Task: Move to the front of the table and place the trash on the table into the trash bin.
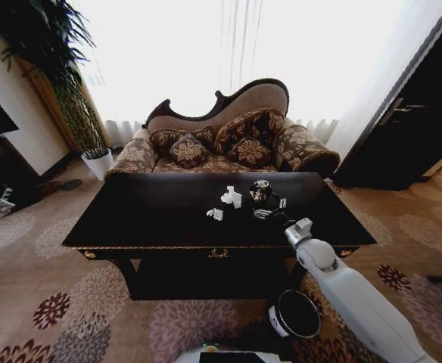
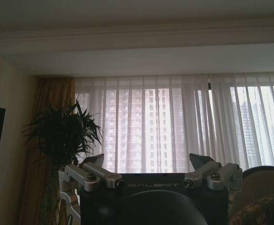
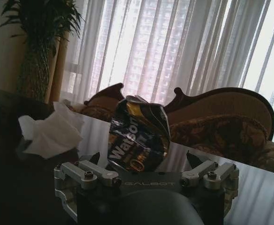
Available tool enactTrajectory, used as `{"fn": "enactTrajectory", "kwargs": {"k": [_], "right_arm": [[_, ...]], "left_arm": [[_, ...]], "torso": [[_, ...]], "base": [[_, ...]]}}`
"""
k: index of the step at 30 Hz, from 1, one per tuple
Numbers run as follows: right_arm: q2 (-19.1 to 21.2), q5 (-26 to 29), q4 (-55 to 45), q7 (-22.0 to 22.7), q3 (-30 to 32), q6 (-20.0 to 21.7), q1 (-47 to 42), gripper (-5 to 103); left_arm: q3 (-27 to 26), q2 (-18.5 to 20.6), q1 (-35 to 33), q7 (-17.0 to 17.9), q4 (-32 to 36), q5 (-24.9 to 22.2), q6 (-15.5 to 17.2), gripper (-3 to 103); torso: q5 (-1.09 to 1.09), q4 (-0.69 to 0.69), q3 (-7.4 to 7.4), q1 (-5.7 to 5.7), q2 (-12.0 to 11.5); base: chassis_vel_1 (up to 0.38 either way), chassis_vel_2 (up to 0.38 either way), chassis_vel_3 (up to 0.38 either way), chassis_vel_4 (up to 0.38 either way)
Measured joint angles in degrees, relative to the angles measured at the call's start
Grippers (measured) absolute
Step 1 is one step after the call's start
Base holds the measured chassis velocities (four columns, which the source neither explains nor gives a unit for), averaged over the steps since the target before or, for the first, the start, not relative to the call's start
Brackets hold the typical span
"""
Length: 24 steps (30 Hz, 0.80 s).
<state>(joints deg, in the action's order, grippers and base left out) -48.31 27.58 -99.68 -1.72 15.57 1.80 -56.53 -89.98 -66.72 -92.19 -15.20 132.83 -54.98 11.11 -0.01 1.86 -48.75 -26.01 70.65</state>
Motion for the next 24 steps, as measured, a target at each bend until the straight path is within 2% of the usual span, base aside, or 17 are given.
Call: {"fn": "enactTrajectory", "kwargs": {"k": [5,12,17,22,24], "right_arm": [[1.4,0.1,2.0,0.4,0.5,2.2,1.2,100],[2.6,2.3,4.5,-0.3,-0.6,2.6,3.1,100],[4.2,9.6,6.4,-1.6,-4.2,3.7,6.6,100],[4.5,12.1,7.0,-3.0,-5.9,4.0,8.6,100],[4.6,14.9,5.7,-4.4,-6.0,4.0,8.9,100]], "left_arm": [[0.1,-0.1,-0.3,0.0,0.6,0.0,0.0,100],[0.0,0.1,-0.5,0.0,0.7,0.0,0.0,100],[-0.5,0.4,-1.0,0.0,0.7,0.0,0.0,100],[-0.8,0.6,-1.1,0.0,0.5,-0.1,0.0,100],[-0.8,0.7,-0.9,0.0,0.2,-0.1,0.0,100]], "torso": [[0.00,0.00,0.00,0.00,0.0],[-0.05,0.00,0.02,0.00,0.0],[-0.02,0.00,0.01,0.00,0.0],[0.06,-0.01,-0.01,-0.01,0.0],[0.01,-0.01,-0.01,-0.01,0.0]], "base": [[0.000,0.000,0.000,0.000],[0.000,0.000,0.000,0.000],[0.000,0.000,0.000,0.000],[0.000,0.000,0.000,0.000],[0.000,0.000,0.000,0.000]]}}
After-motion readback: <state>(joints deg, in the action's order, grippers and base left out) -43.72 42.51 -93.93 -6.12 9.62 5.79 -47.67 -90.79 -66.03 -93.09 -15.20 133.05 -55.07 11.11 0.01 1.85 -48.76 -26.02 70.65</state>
